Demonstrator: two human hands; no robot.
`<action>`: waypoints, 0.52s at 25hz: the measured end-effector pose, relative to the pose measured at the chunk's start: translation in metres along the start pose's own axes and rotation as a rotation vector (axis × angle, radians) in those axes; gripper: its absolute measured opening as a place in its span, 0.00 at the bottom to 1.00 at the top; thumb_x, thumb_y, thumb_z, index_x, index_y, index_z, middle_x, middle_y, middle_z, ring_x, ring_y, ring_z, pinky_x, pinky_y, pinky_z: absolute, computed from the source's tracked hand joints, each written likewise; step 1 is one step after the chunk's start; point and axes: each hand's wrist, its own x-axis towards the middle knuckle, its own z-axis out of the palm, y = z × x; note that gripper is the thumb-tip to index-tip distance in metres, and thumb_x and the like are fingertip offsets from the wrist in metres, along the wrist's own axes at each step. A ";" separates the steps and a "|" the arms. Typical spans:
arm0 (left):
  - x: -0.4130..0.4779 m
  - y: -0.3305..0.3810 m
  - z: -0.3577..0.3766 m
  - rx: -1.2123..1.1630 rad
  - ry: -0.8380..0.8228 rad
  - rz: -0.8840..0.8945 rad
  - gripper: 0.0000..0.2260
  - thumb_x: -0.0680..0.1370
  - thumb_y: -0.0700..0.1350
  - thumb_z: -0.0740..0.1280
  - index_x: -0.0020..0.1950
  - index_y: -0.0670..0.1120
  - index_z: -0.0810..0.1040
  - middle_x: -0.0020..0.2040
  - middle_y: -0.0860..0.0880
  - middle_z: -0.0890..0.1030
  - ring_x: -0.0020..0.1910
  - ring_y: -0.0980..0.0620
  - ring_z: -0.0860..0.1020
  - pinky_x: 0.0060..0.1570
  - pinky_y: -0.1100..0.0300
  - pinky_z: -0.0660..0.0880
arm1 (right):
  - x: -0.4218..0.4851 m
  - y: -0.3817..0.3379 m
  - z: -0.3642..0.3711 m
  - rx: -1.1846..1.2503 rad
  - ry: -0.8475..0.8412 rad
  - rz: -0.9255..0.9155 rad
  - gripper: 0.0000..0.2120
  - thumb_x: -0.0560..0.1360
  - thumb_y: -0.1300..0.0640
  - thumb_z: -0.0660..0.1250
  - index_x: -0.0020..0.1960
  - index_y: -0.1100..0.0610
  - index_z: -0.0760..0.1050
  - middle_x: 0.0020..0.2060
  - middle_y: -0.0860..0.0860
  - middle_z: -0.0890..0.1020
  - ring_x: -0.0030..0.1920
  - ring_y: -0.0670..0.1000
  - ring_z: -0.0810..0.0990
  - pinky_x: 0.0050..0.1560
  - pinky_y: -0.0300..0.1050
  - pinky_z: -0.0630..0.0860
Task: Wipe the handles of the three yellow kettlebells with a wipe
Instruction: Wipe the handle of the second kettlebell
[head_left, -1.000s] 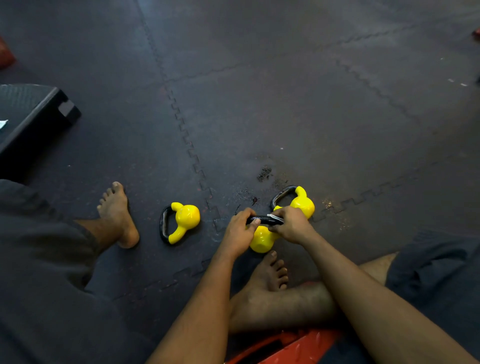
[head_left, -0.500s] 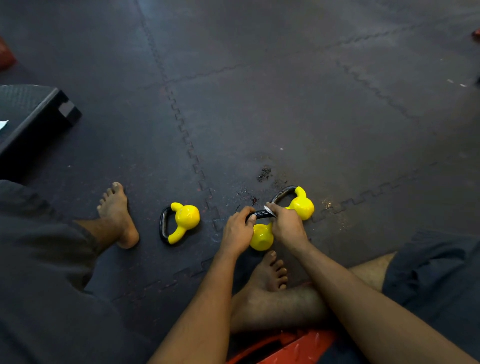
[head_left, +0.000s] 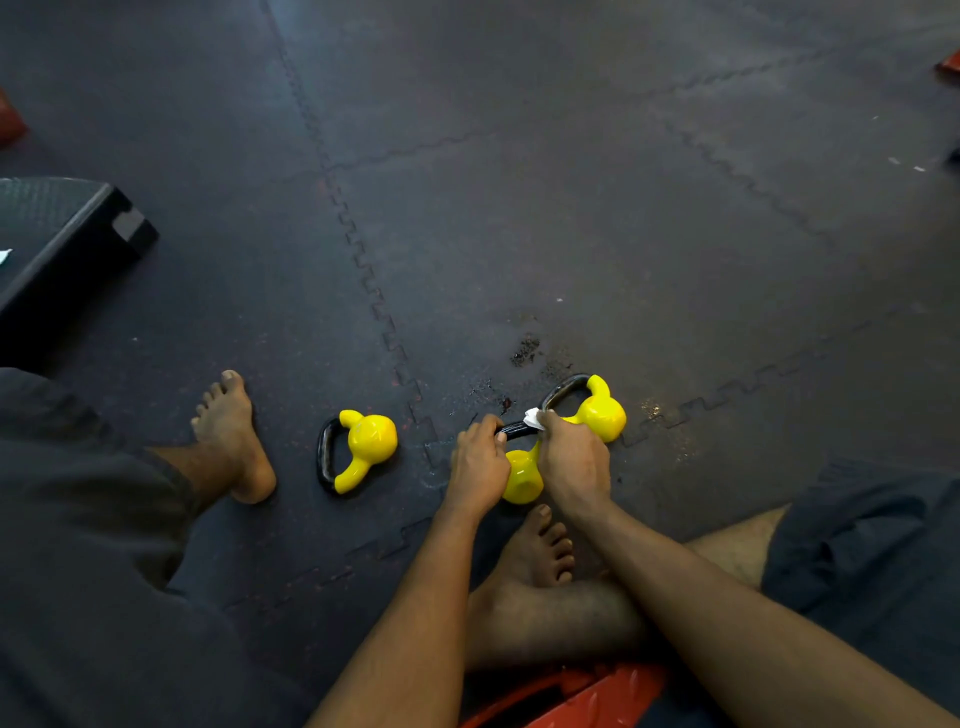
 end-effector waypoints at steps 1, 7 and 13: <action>0.000 -0.002 -0.001 -0.013 0.007 -0.012 0.05 0.81 0.42 0.58 0.53 0.44 0.73 0.49 0.43 0.77 0.49 0.43 0.72 0.46 0.48 0.70 | -0.001 -0.001 0.000 -0.009 0.014 -0.024 0.16 0.79 0.57 0.57 0.65 0.48 0.74 0.43 0.56 0.84 0.45 0.60 0.81 0.36 0.48 0.72; 0.000 -0.005 -0.002 -0.057 -0.022 -0.024 0.05 0.81 0.42 0.58 0.52 0.45 0.72 0.48 0.43 0.77 0.47 0.44 0.74 0.44 0.48 0.71 | -0.002 -0.001 -0.005 0.002 -0.036 0.019 0.19 0.79 0.58 0.59 0.67 0.46 0.73 0.47 0.57 0.84 0.49 0.61 0.81 0.44 0.49 0.75; 0.000 -0.007 -0.004 -0.096 -0.024 -0.037 0.05 0.81 0.41 0.59 0.52 0.44 0.73 0.47 0.43 0.77 0.45 0.46 0.73 0.40 0.56 0.65 | -0.004 -0.001 -0.003 0.011 -0.064 -0.011 0.18 0.80 0.58 0.57 0.68 0.48 0.73 0.48 0.58 0.83 0.50 0.61 0.81 0.45 0.50 0.74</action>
